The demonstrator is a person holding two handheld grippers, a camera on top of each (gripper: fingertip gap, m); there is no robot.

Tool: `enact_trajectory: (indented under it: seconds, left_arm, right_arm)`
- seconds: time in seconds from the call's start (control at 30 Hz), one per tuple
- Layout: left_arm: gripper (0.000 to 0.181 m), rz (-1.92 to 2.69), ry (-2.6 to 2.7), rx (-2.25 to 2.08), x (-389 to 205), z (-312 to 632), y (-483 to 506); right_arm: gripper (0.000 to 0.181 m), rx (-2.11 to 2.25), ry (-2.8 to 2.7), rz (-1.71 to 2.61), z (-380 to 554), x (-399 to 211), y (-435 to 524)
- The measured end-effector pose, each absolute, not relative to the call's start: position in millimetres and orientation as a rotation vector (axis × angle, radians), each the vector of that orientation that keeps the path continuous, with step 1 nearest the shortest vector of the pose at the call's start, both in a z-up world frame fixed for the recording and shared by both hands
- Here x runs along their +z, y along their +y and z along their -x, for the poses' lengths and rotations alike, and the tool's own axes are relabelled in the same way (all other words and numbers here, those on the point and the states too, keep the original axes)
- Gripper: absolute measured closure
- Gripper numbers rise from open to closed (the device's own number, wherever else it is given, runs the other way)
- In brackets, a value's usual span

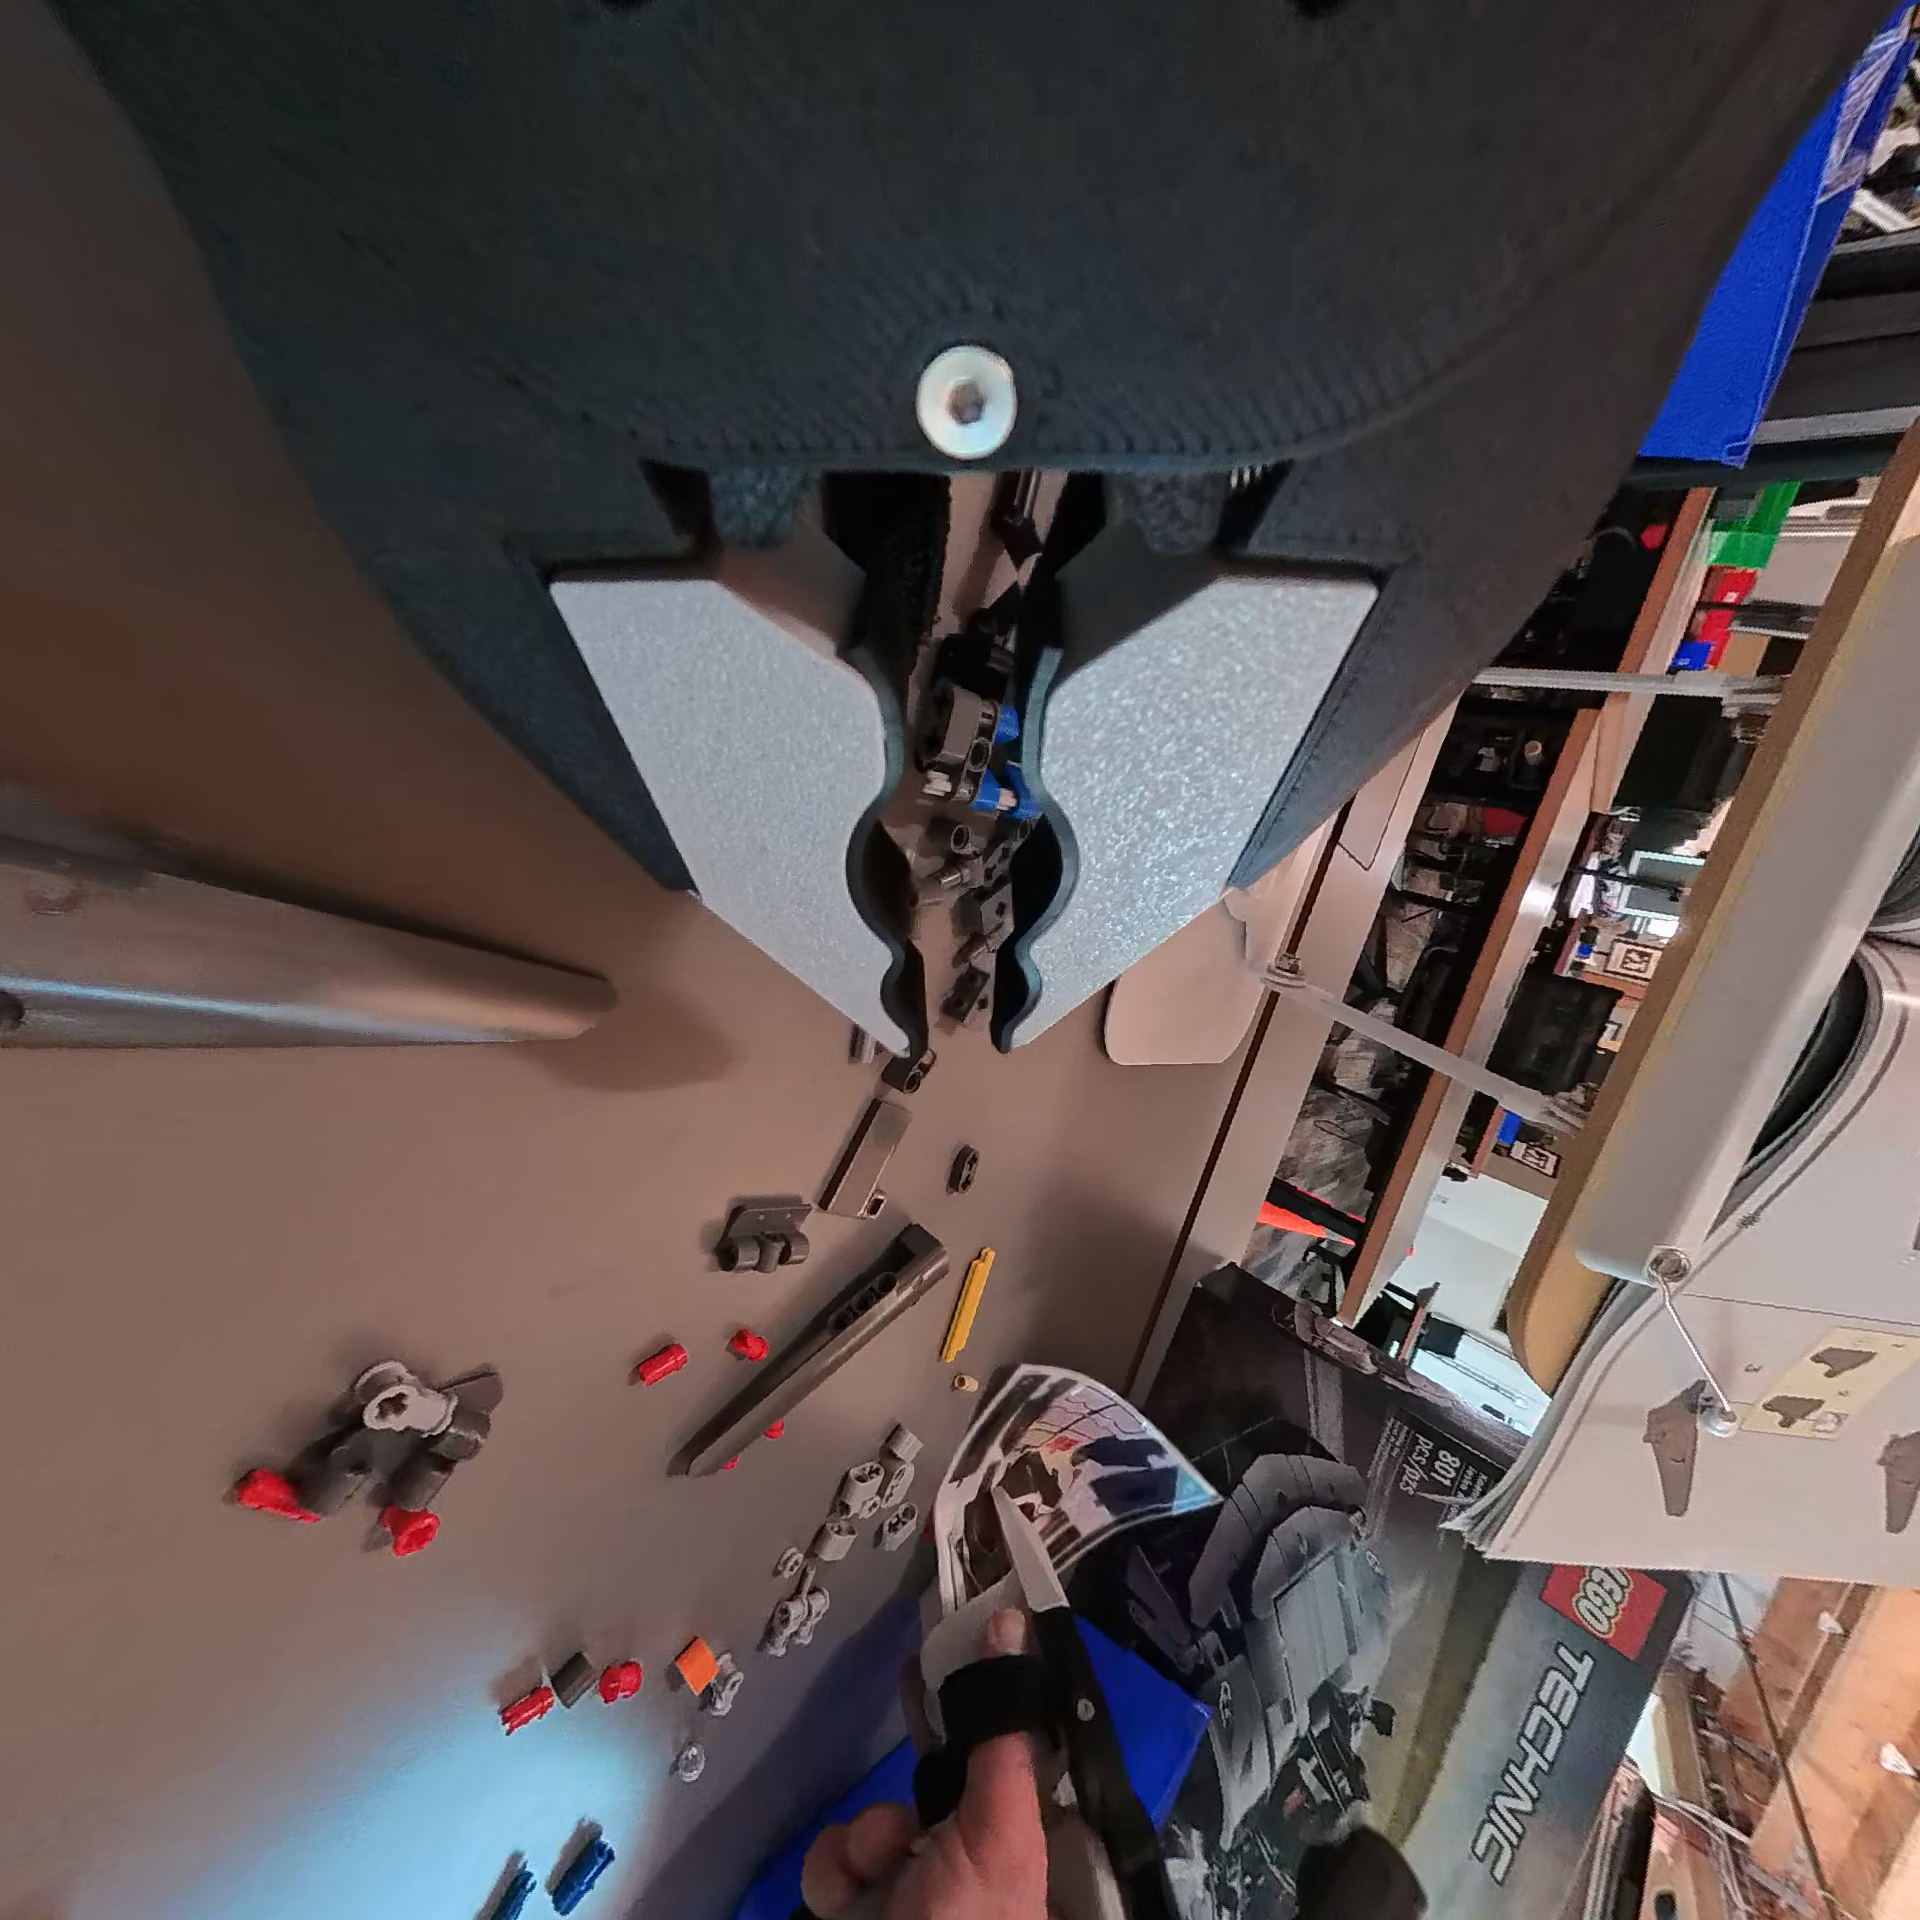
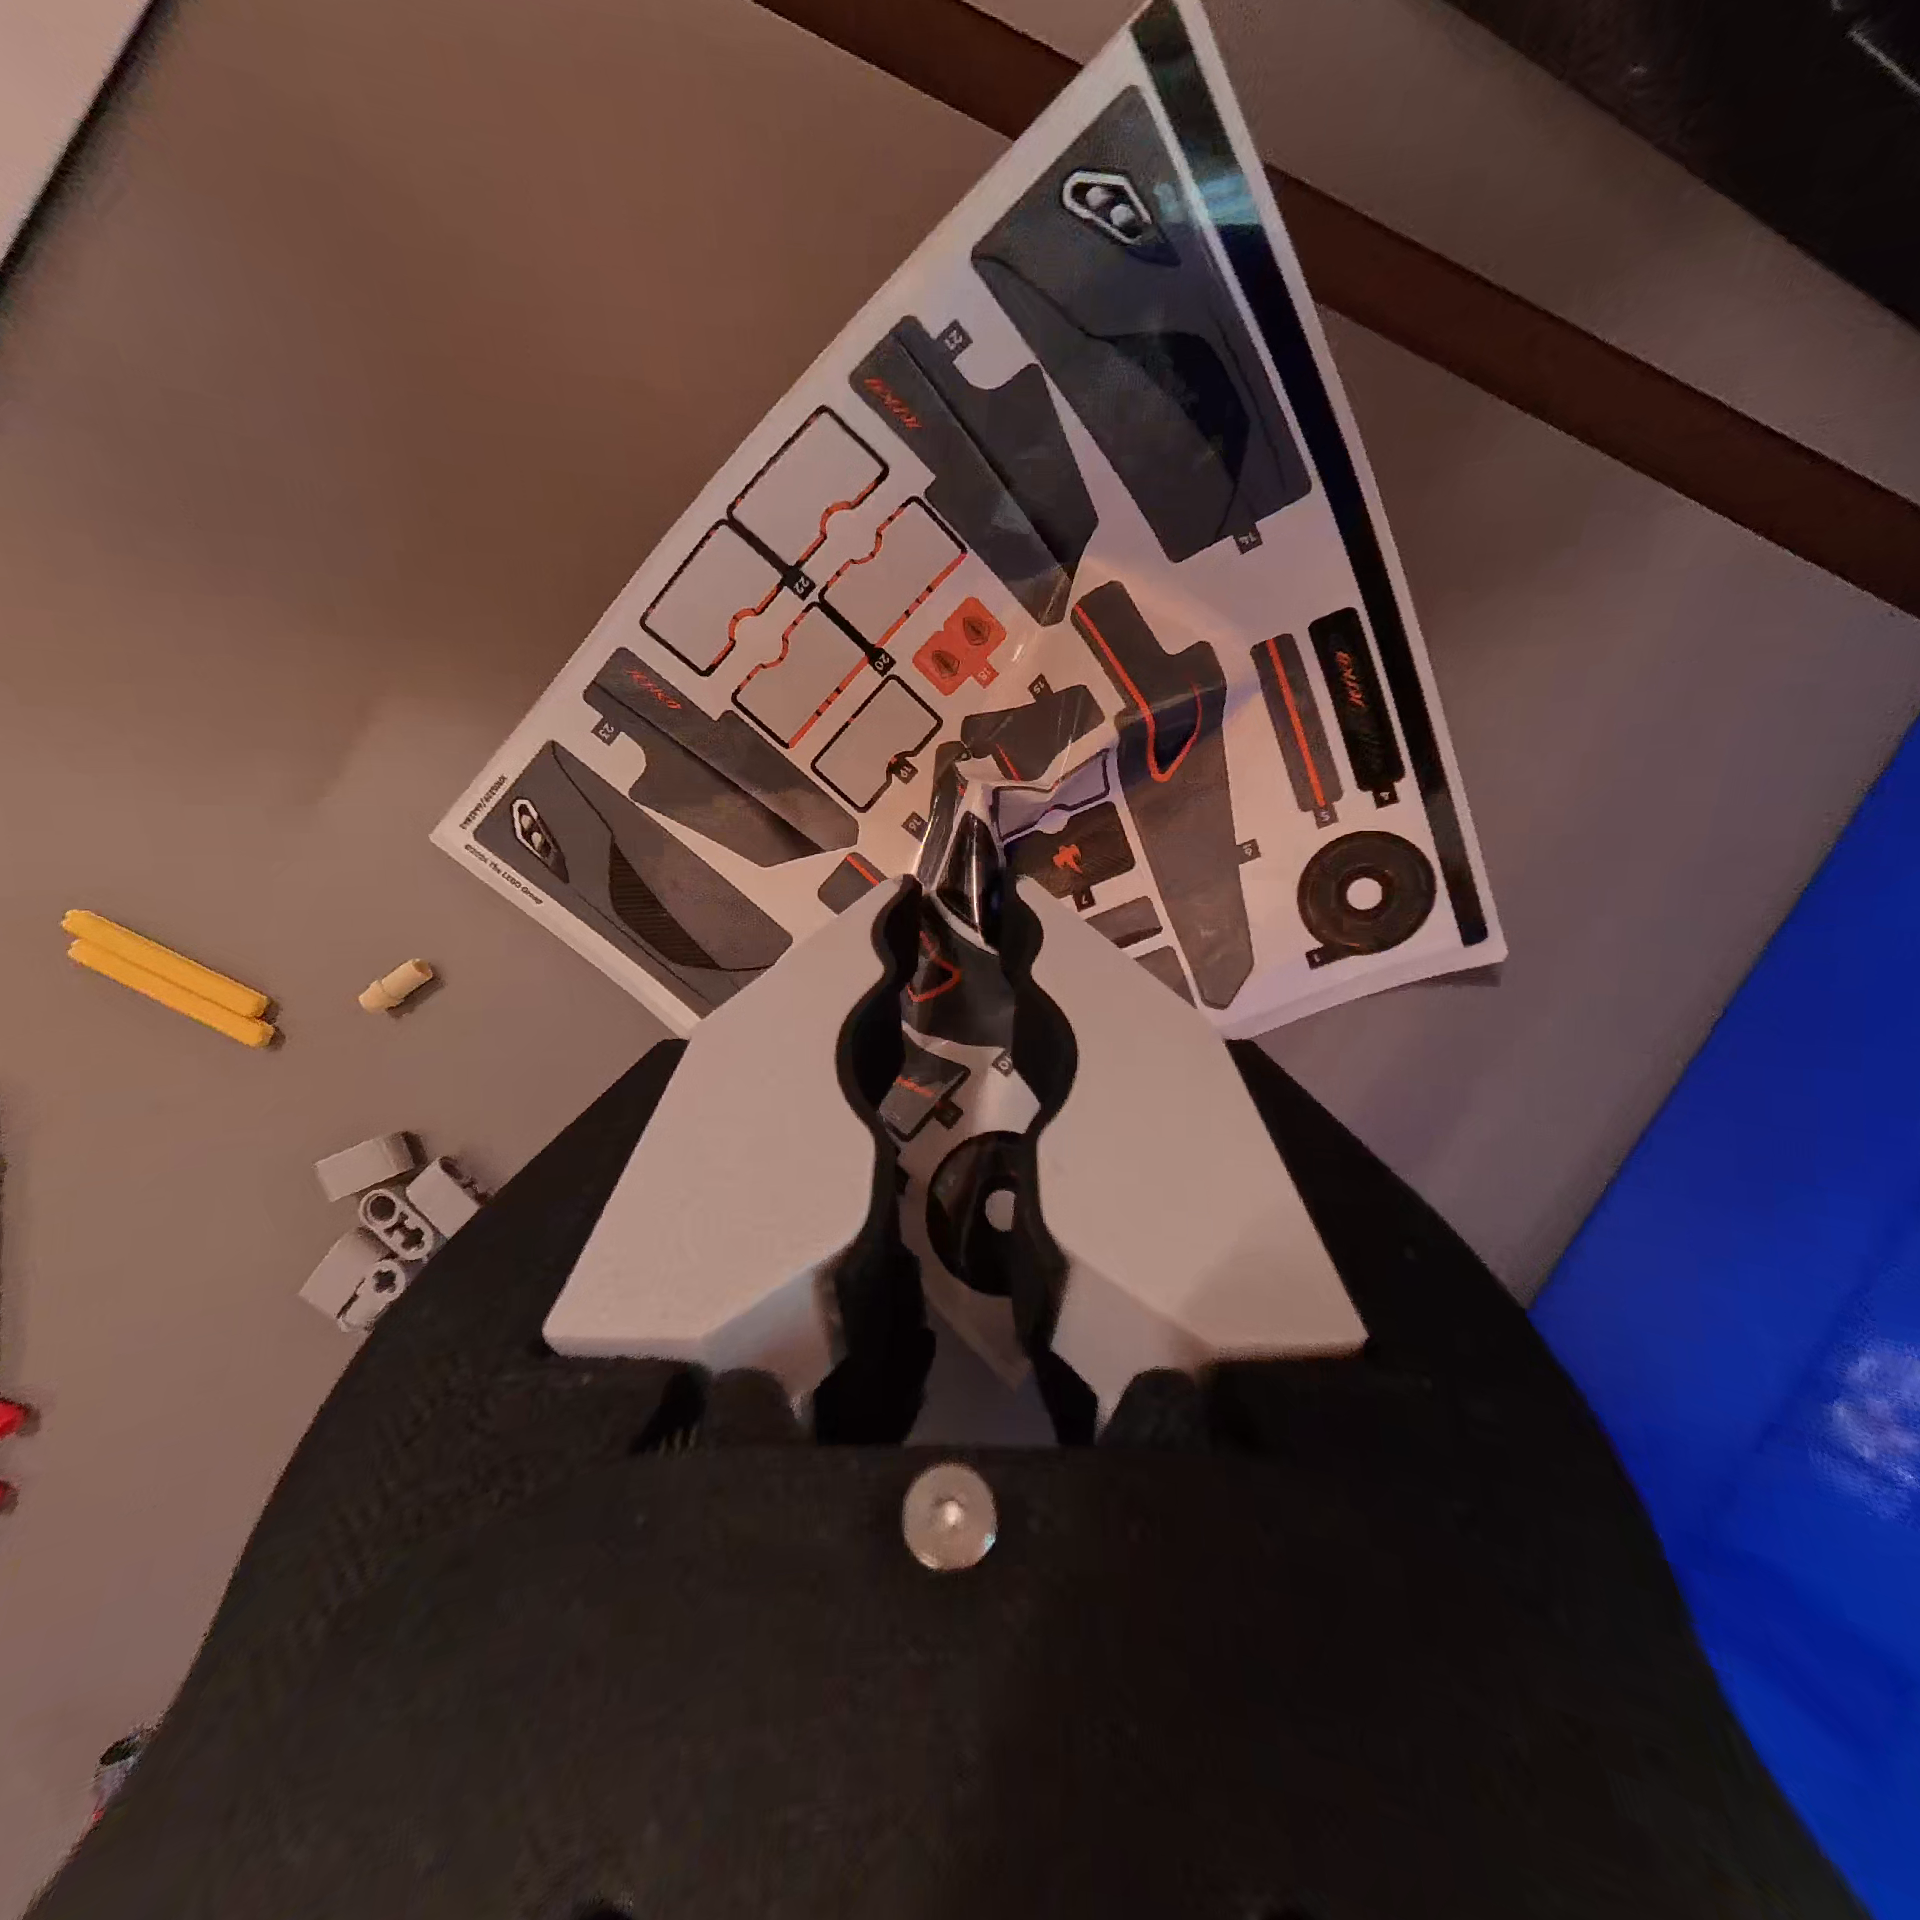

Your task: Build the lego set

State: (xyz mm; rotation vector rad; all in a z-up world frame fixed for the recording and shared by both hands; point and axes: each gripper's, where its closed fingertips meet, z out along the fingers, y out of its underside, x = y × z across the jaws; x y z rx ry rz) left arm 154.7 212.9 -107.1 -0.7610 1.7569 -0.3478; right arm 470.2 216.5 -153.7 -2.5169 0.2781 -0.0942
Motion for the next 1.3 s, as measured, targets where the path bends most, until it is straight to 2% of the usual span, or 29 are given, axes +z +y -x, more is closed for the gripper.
enact_trajectory:
  seconds: [0.2,0.37,0.5,0.67,0.87,1.0,1.07,1.13,1.2,1.3]
  left_arm:
    - [0.17,0.792,1.714,-0.351,-98.5,-158.0,224.6]
    - [0.166,0.878,1.635,-0.463,-66.0,-161.0,237.7]
    - [0.155,0.966,1.608,-0.6,-47.3,-169.1,241.6]
    - [0.131,1.051,1.577,-0.849,-25.1,-189.6,224.0]
    - [0.117,1.101,1.565,-1.068,-1.9,-212.2,200.6]
    - [0.121,1.007,1.593,-0.935,1.0,-227.7,192.9]
    - [0.13,1.007,1.582,-0.957,4.3,-232.9,188.9]
    - [0.16,0.995,1.543,-0.976,10.5,-234.3,188.8]
    - [0.181,1.006,1.51,-0.988,14.1,-234.2,193.3]
    - [0.181,1.029,1.482,-1.104,22.6,-230.1,195.8]
  right_arm:
    - [0.174,-0.067,0.228,2.454,-455.4,-141.6,210.6]
    - [0.175,-0.053,0.142,2.383,-429.5,-119.6,193.8]
    - [0.176,-0.032,0.083,2.306,-403.1,-96.2,181.5]
    - [0.176,-0.094,-0.073,2.239,-351.7,-64.8,173.1]
    - [0.175,-0.203,-0.246,2.19,-294.5,-39.0,171.0]
    - [0.175,-0.276,-0.331,2.18,-271.6,-33.7,171.8]
    - [0.173,-0.311,-0.359,2.162,-263.0,-30.7,172.4]
    - [0.171,-0.331,-0.381,2.154,-255.0,-29.7,171.6]
    - [0.168,-0.351,-0.397,2.134,-249.4,-27.4,170.0]
    - [0.142,-0.366,-0.376,2.08,-250.6,-16.5,164.9]
